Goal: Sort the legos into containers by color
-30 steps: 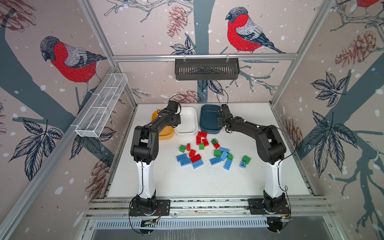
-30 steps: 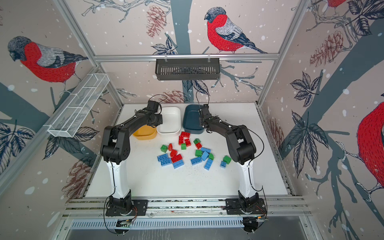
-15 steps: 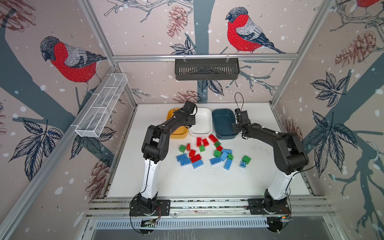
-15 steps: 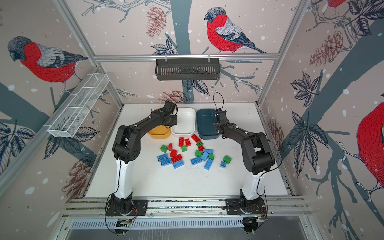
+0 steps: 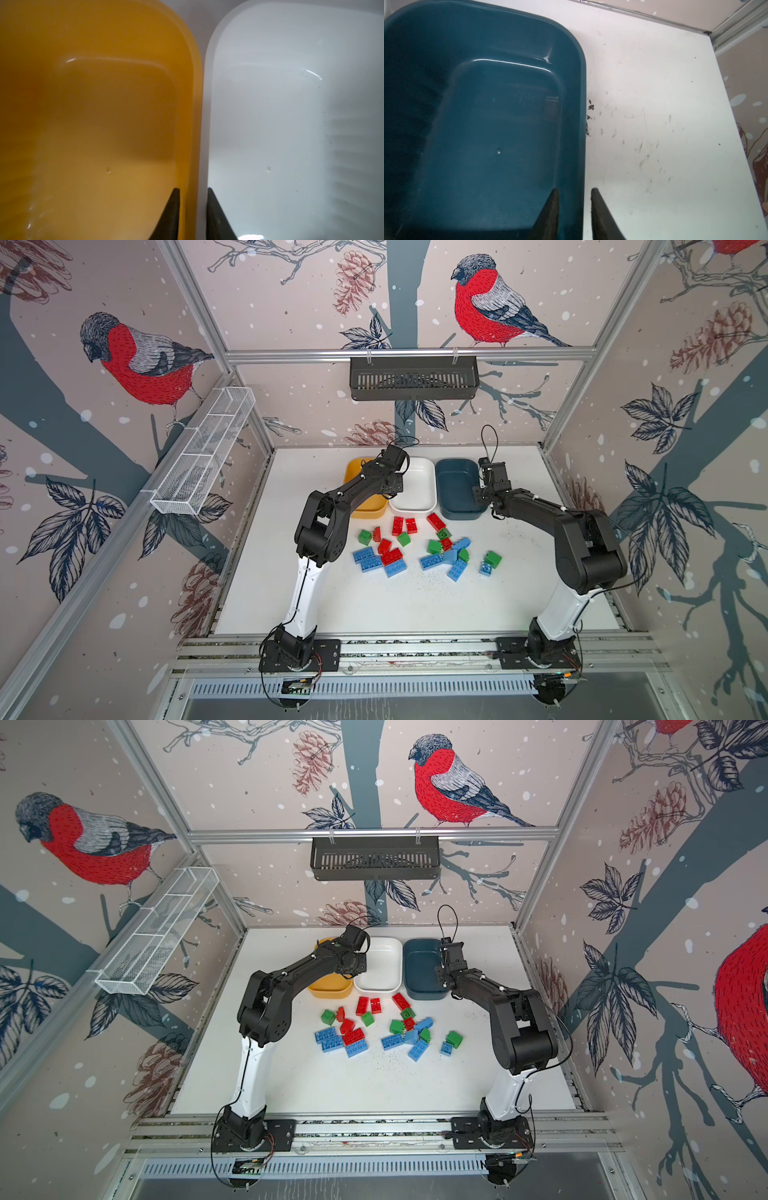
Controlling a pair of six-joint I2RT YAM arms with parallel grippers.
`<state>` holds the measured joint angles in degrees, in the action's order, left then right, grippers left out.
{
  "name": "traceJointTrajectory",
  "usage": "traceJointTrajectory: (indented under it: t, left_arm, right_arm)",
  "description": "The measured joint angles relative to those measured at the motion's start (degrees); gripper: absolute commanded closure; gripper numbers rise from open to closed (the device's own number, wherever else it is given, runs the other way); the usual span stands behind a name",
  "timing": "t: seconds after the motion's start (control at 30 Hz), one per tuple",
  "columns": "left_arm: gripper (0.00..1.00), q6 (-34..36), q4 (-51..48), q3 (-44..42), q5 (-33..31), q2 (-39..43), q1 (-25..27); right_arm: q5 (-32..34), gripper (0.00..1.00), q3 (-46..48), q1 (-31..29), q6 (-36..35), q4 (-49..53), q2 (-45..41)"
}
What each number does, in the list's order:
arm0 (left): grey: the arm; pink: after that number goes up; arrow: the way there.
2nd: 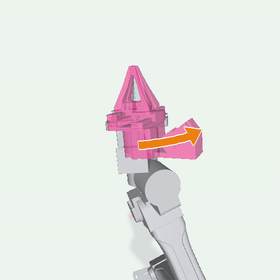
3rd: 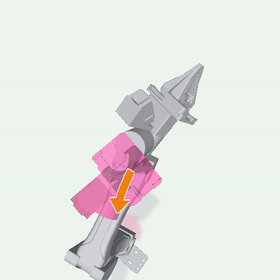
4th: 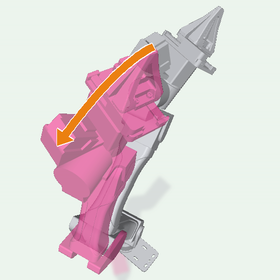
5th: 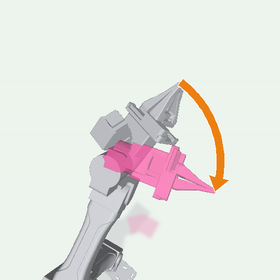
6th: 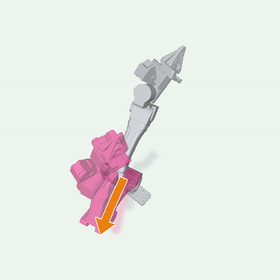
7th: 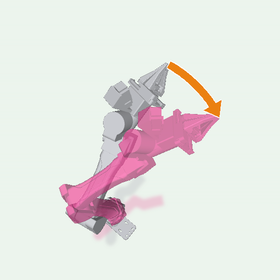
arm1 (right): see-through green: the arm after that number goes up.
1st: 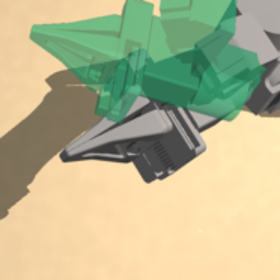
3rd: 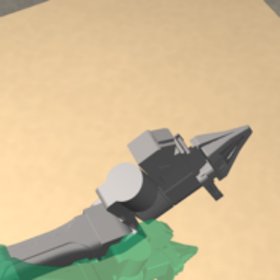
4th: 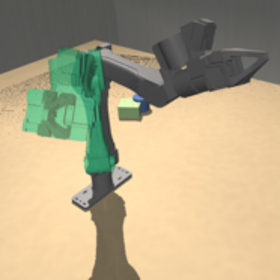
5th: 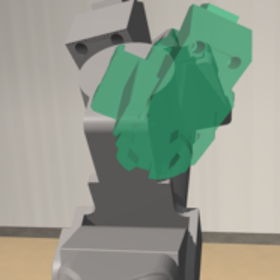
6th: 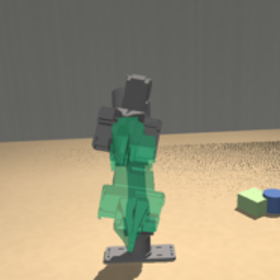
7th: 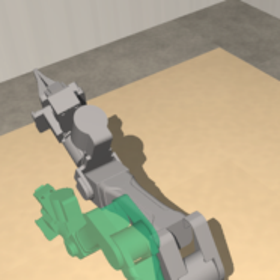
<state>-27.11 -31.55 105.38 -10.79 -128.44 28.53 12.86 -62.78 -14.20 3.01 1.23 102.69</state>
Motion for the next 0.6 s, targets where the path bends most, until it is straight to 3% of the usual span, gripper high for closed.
traceJointTrajectory:
  t: [0.23,0.6]
  left_arm:
    - [0.74,-2.7,-0.6,-0.3,0.1,0.2,0.1]
    - [0.53,-4.0,-0.1,-1.1,3.3,3.7,-0.2]
  right_arm:
    - [-0.7,0.71,-0.9,0.0,-0.9,-0.4,0.9]
    - [-3.5,0.7,-3.6,0.0,-3.0,-1.1,2.1]
